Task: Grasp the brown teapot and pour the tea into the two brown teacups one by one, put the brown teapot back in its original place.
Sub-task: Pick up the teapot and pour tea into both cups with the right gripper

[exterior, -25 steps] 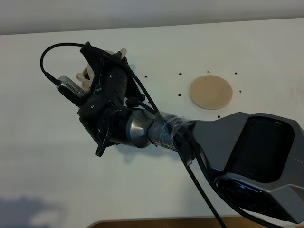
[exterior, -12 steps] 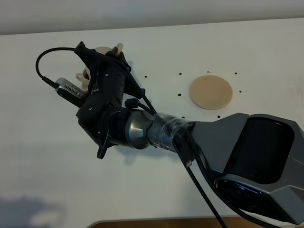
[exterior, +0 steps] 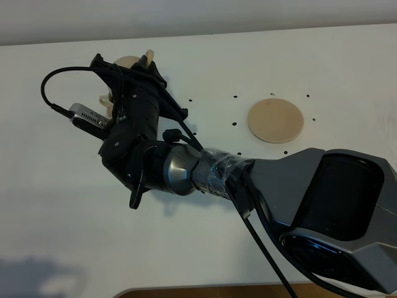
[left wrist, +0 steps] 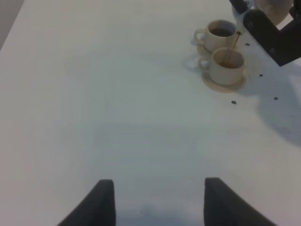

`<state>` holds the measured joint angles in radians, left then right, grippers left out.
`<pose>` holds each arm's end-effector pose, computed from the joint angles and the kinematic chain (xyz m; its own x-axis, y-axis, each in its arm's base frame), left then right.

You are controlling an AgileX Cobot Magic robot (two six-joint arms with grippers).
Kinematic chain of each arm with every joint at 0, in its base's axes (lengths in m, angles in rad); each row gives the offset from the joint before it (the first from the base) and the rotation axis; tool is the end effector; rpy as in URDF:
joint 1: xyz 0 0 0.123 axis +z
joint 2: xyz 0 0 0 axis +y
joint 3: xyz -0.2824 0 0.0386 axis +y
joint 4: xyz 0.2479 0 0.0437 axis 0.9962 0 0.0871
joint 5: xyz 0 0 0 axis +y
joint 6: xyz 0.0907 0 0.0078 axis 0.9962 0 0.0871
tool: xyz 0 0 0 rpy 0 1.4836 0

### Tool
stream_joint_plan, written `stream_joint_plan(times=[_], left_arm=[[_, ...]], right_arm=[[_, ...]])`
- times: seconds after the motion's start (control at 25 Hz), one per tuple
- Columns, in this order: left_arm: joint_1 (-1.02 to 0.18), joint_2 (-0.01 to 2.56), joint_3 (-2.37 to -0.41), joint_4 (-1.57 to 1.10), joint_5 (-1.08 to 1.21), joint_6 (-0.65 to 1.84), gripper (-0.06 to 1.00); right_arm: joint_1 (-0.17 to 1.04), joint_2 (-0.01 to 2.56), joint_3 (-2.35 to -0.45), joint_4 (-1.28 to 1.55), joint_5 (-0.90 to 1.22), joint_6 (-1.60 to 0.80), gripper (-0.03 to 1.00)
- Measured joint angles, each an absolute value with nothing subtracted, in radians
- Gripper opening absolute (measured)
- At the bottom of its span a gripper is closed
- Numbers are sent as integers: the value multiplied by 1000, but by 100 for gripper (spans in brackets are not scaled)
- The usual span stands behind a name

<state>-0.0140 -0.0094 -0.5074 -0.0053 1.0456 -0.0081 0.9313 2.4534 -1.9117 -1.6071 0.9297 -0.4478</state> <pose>-0.0066 -0.0003 0.2804 -0.4275 -0.0048 -0.9040 0.0135 0.9998 -0.0117 0.3734 0.3798 0.1607 0.1508 -0.6737 0.7235 -0.1857 -0.7381 -0.6486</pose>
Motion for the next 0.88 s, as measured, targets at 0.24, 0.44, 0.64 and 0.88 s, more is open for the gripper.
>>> stream_joint_plan(times=[0.24, 0.44, 0.64, 0.88], left_arm=[[-14, -9, -507, -5, 1046, -8, 46], [-14, -9, -507, -5, 1046, -8, 46], [-14, -9, -507, -5, 1046, -8, 46], [-14, -9, -507, -5, 1046, -8, 46]], right_arm=[[931, 2453, -1912, -1645, 930, -449, 12], [937, 2453, -1912, -1670, 941, -451, 12], [941, 2453, -1912, -1677, 950, -468, 12], [941, 2453, -1912, -1686, 961, -503, 12]])
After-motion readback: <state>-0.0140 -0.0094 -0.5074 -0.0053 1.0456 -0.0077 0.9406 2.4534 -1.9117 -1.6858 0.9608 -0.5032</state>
